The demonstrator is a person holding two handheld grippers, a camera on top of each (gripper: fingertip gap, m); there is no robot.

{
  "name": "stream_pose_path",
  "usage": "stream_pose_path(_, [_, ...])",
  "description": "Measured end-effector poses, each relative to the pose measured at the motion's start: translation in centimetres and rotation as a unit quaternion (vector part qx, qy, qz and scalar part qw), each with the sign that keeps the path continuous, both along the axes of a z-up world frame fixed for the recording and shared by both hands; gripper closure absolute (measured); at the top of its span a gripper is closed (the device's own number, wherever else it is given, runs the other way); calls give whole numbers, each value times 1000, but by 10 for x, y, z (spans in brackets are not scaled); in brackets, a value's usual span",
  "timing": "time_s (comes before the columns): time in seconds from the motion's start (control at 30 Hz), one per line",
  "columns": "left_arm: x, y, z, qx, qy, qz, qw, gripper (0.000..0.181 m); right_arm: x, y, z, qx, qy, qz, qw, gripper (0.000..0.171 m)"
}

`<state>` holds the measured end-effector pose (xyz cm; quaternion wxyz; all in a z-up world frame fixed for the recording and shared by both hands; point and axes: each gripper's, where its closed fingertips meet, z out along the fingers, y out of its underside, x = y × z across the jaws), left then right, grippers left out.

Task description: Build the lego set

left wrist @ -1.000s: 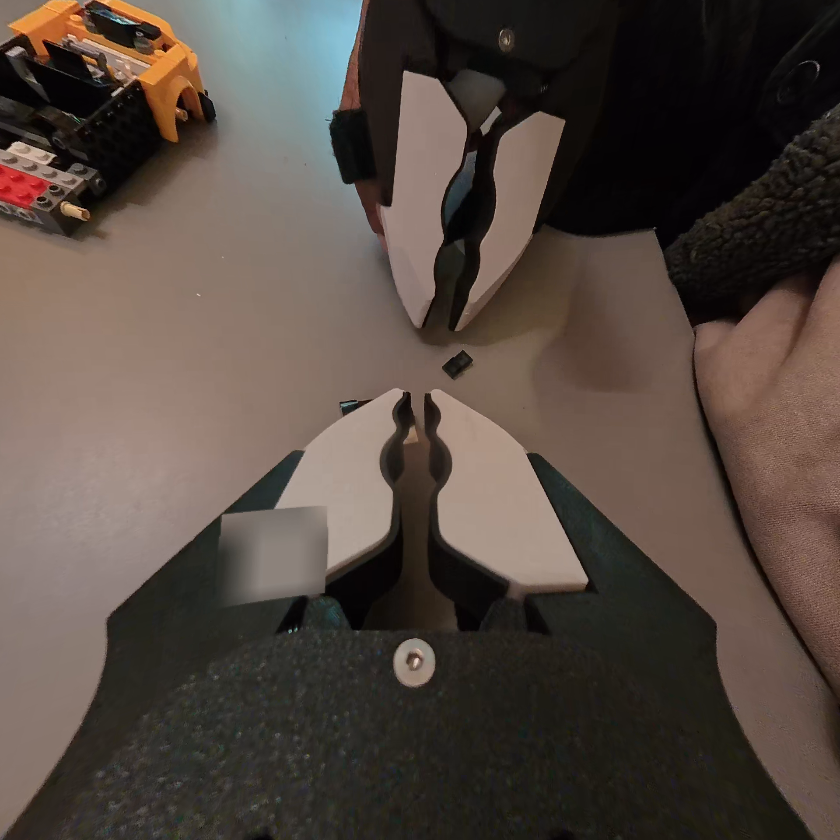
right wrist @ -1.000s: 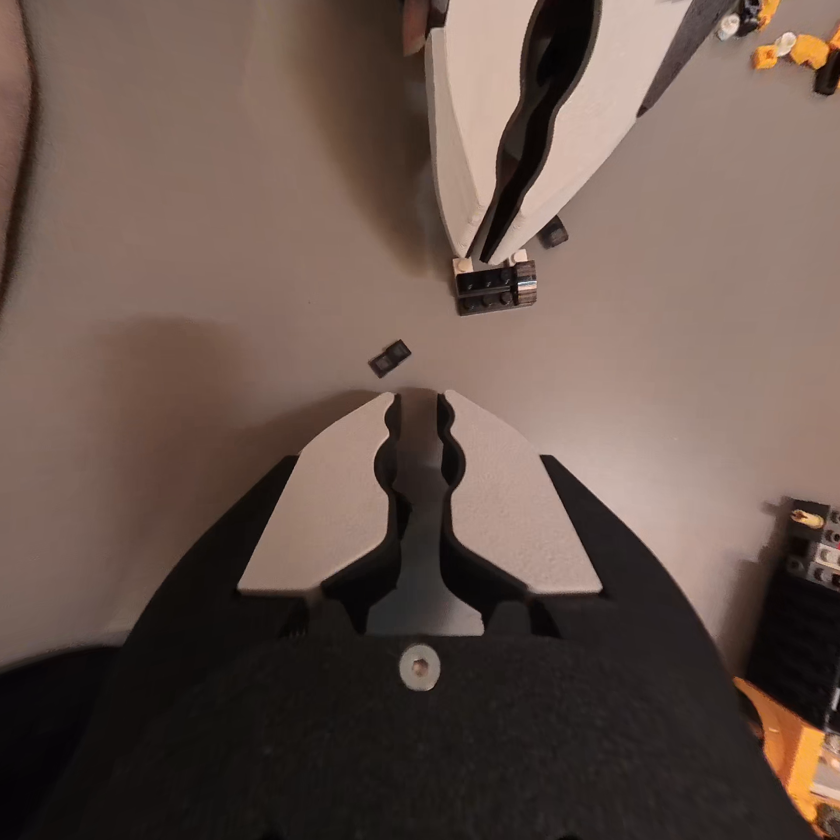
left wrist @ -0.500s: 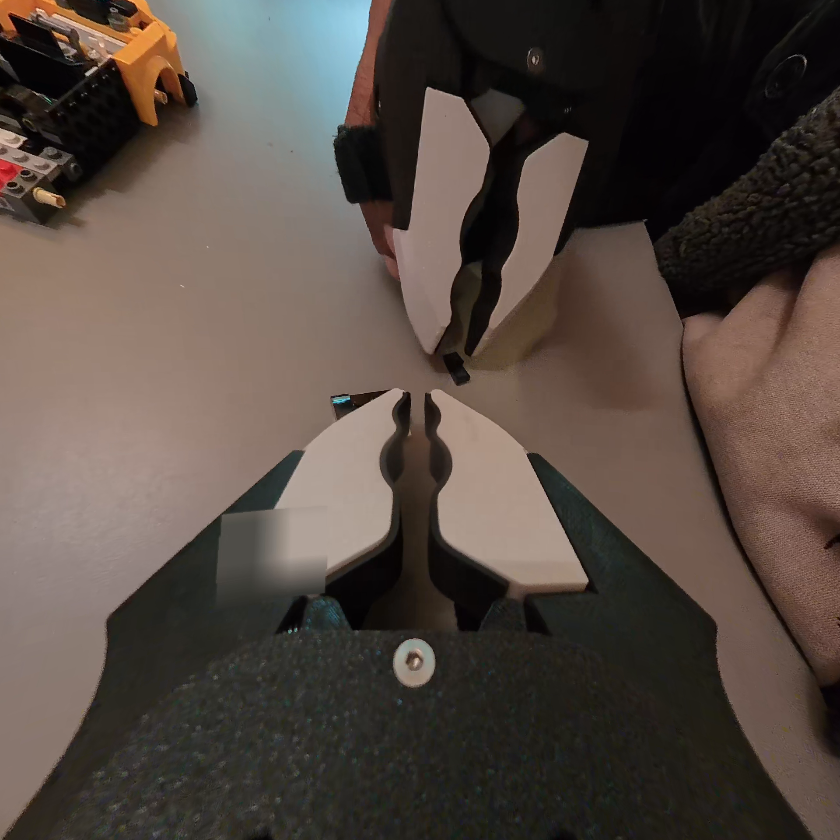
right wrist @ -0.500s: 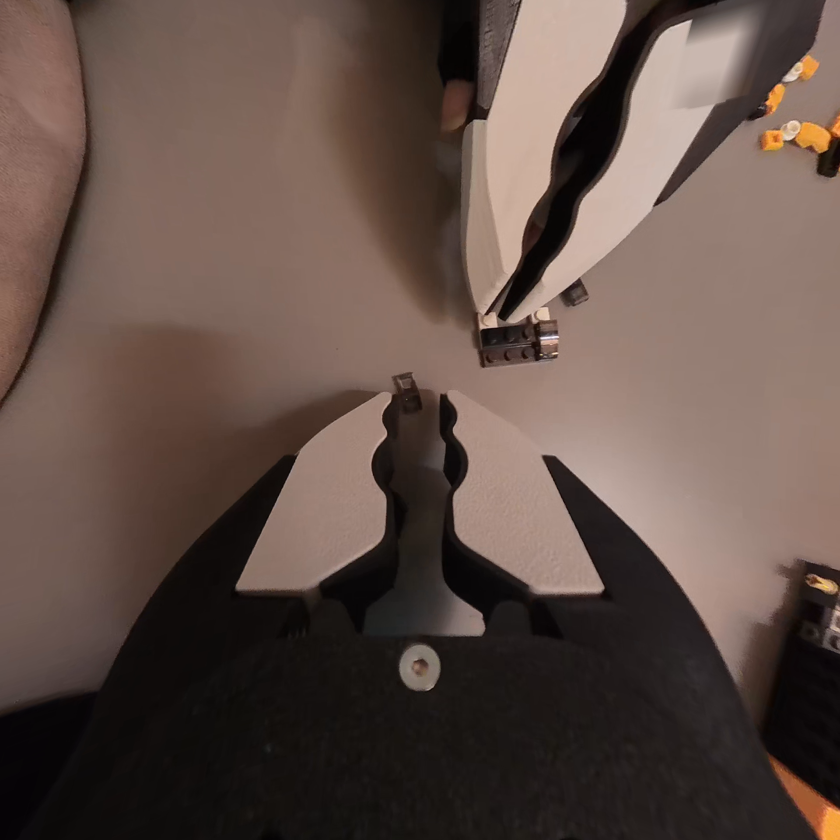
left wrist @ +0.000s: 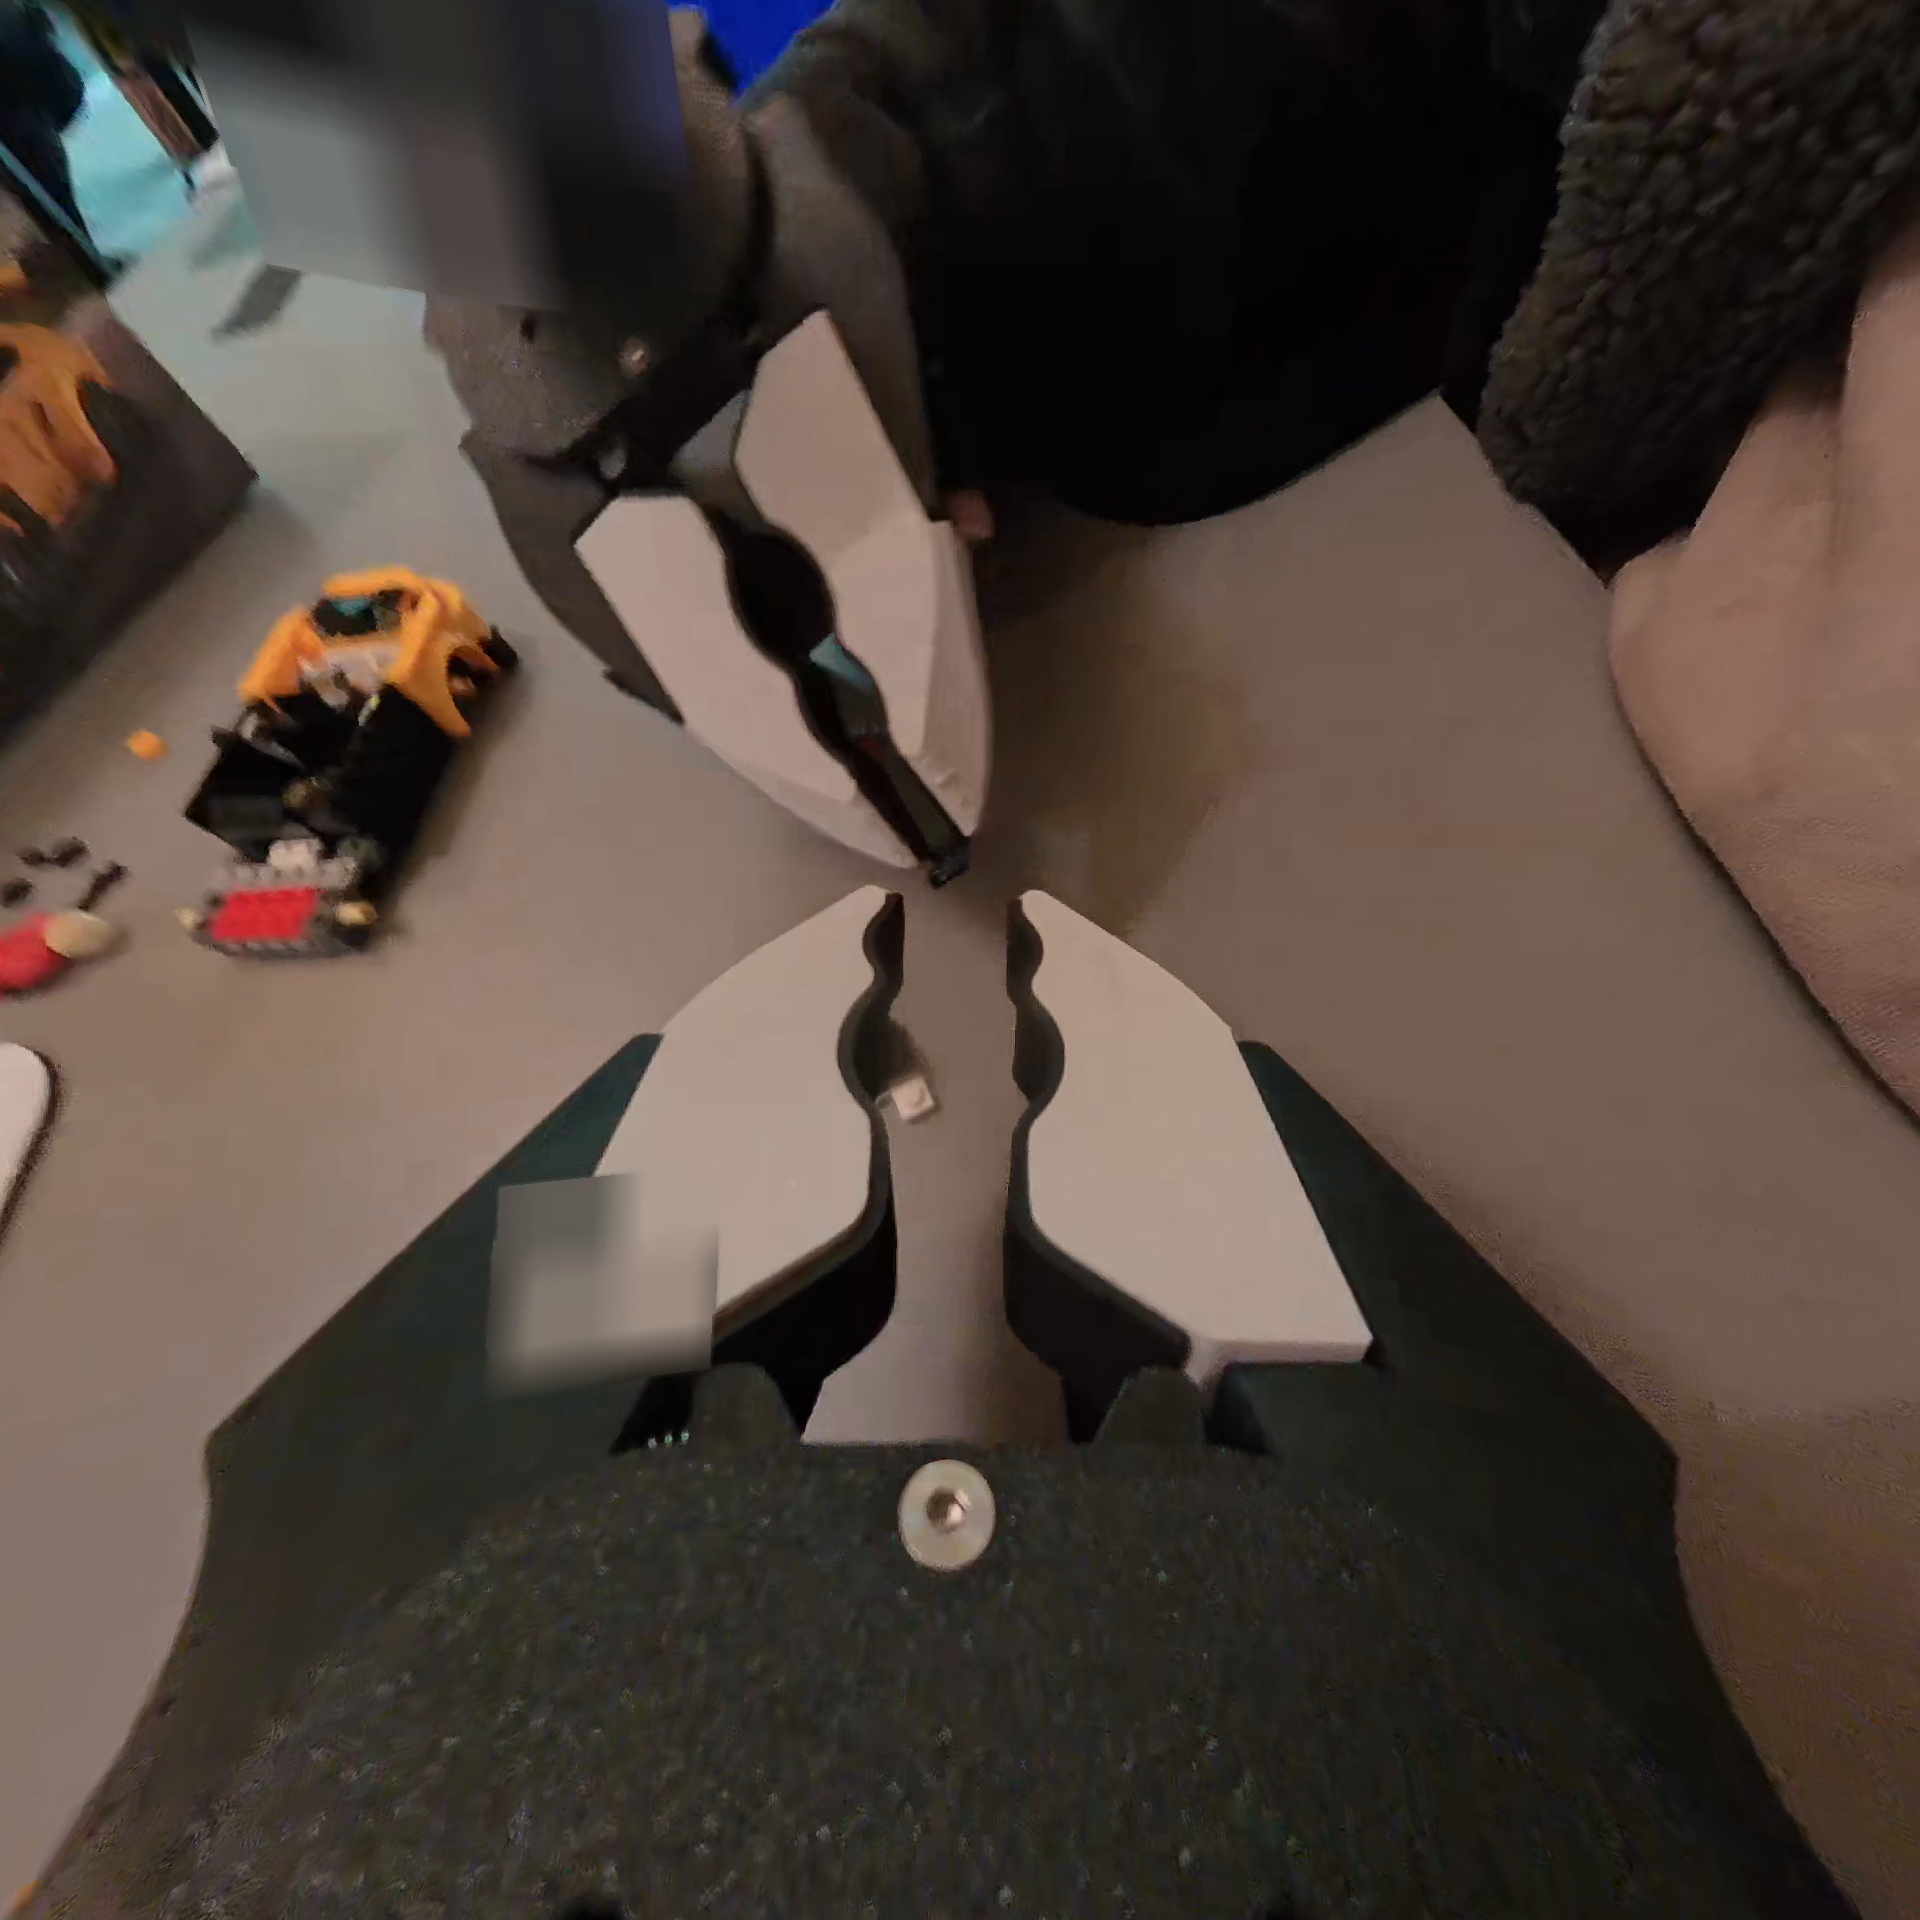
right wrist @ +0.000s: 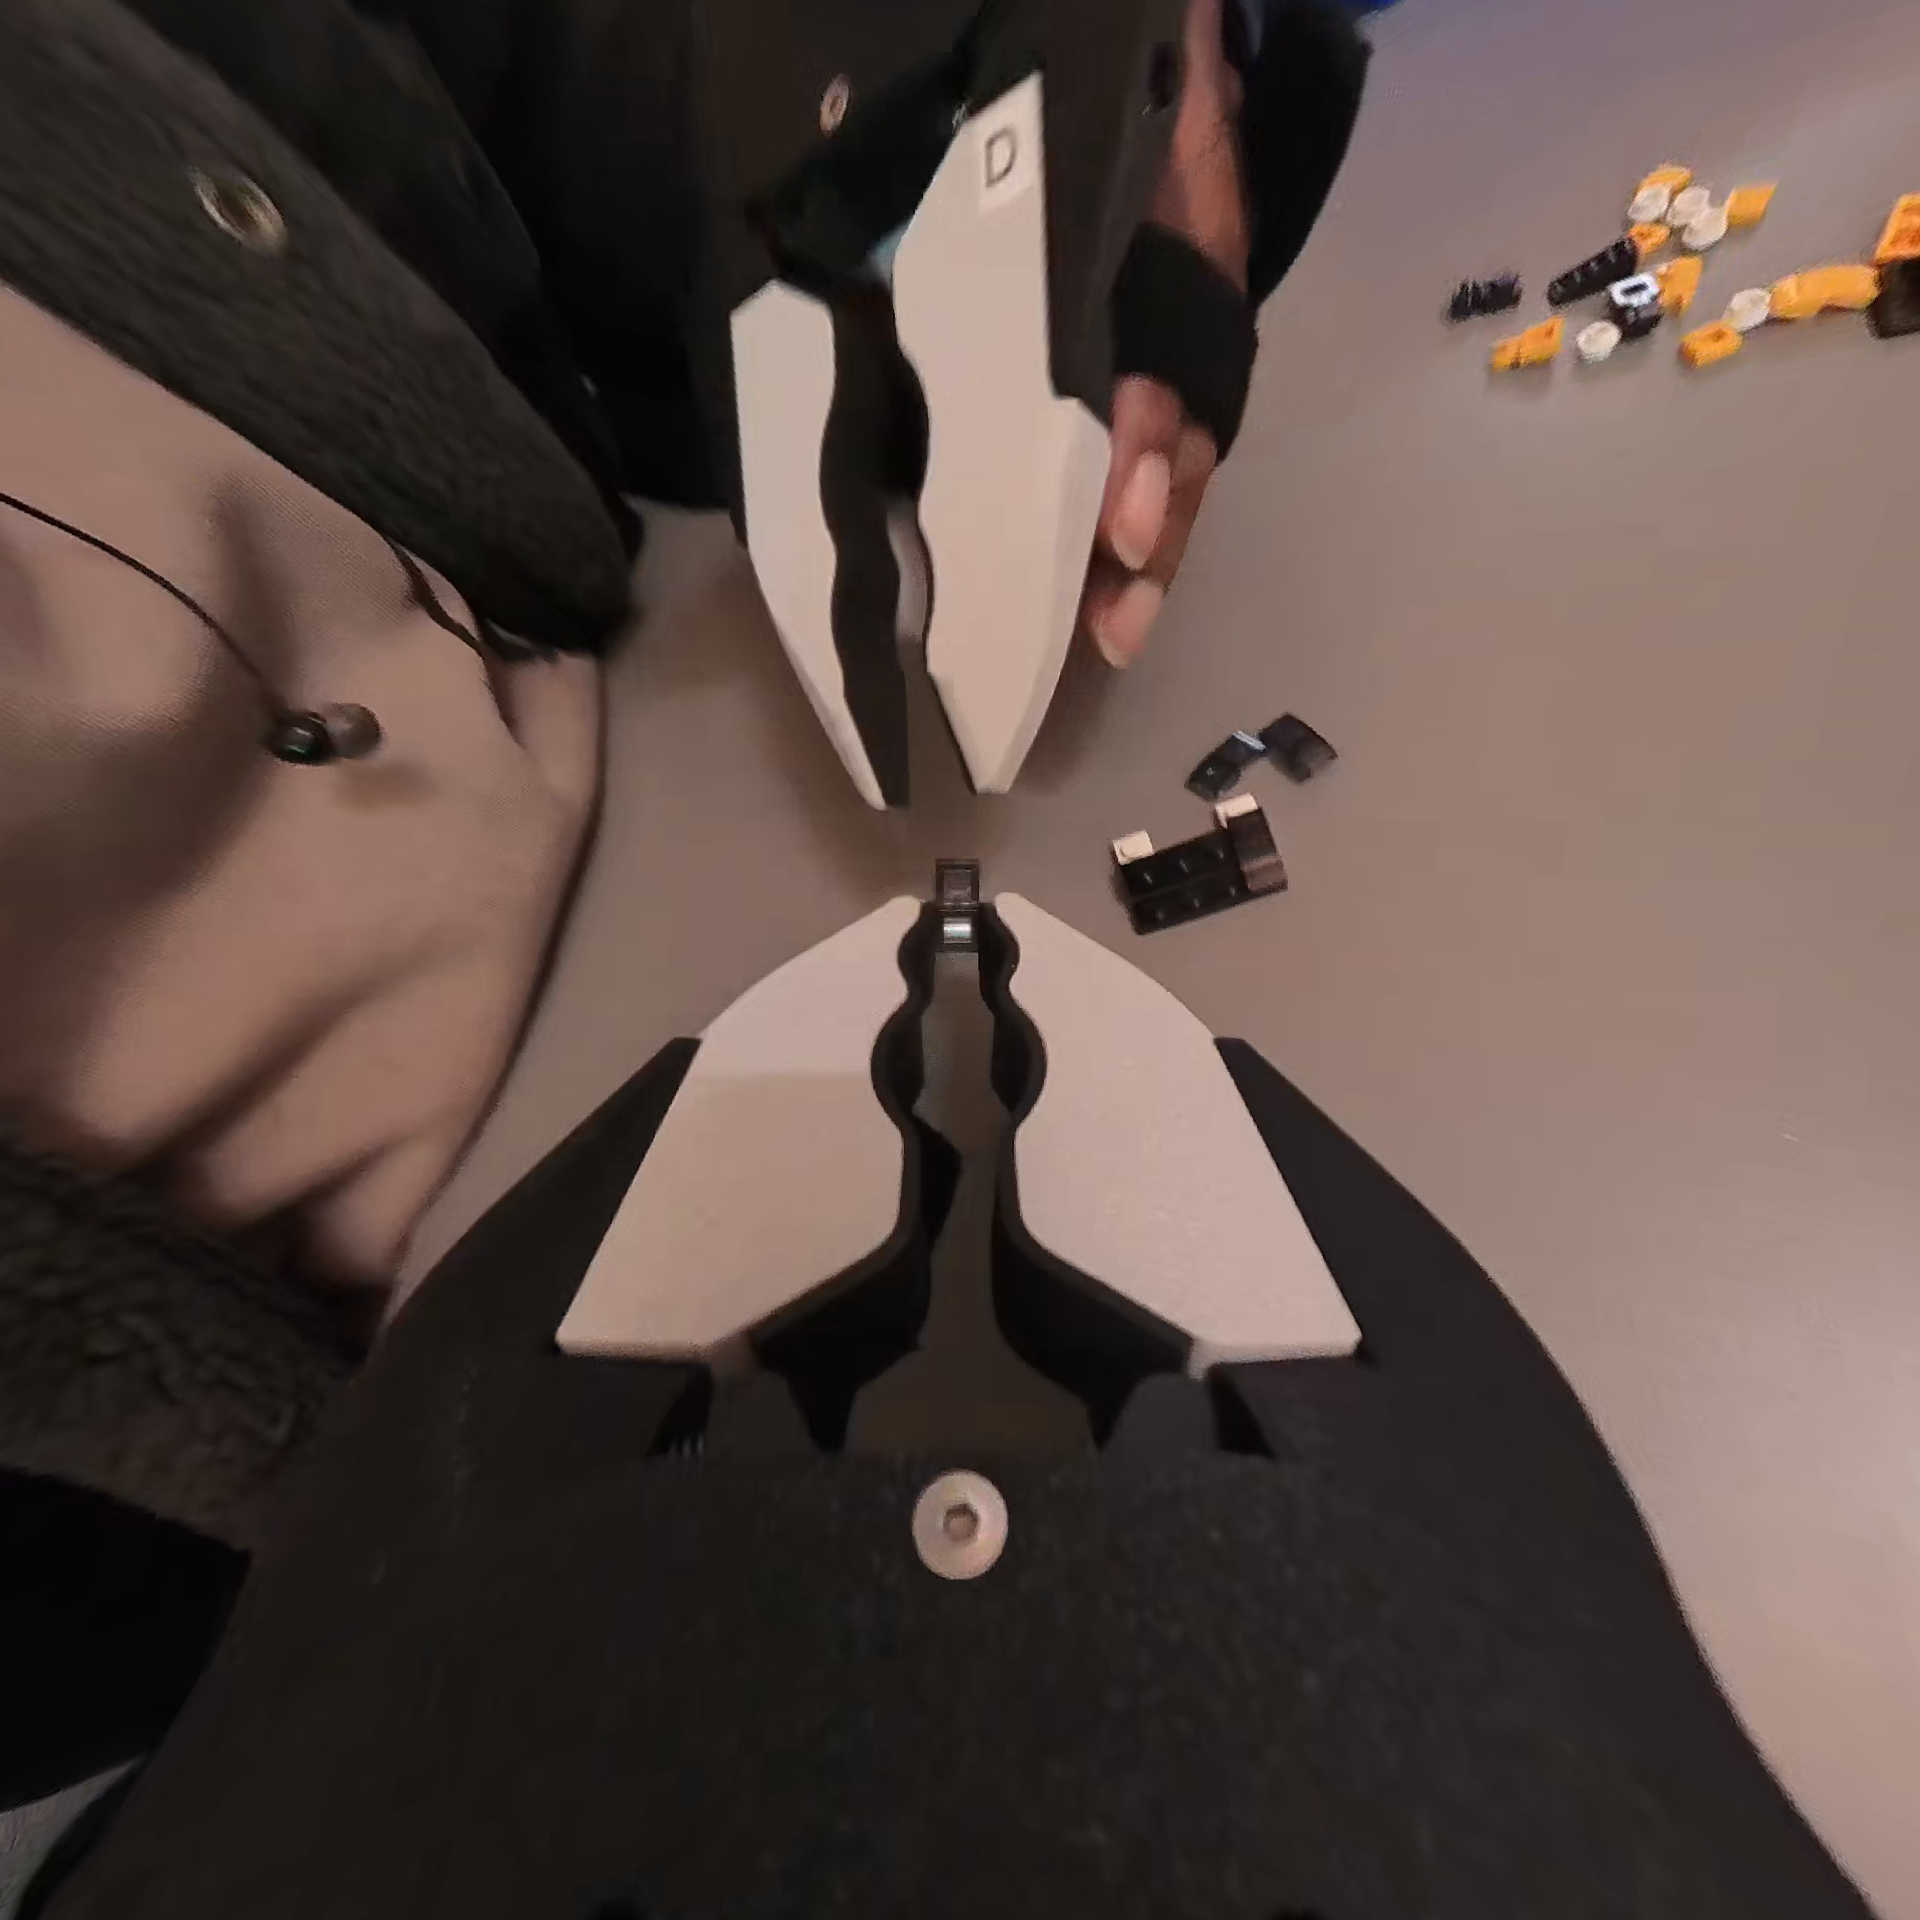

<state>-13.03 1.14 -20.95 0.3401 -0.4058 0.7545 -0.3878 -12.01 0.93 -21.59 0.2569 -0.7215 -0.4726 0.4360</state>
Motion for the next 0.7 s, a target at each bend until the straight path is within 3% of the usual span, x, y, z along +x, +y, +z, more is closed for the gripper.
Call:
stream_pose_path(0.17, [4,-7,7,63,-26,-3,998,168,-6,-7,8,-33,39,17,999,163])
stream_pose_path(0.47, [2,-17,6,48,-22,-26,998,176,-12,-16,14,-68,74,41,994,164])
stream_pose_path(0.57, [1,-17,8,14,-8,-21,1000,178,-12,-11,22,-63,98,32,993,171])
stream_pose_path(0.7, [4,-3,11,-105,16,23,994,179,-8,5,33,29,108,-9,994,159])
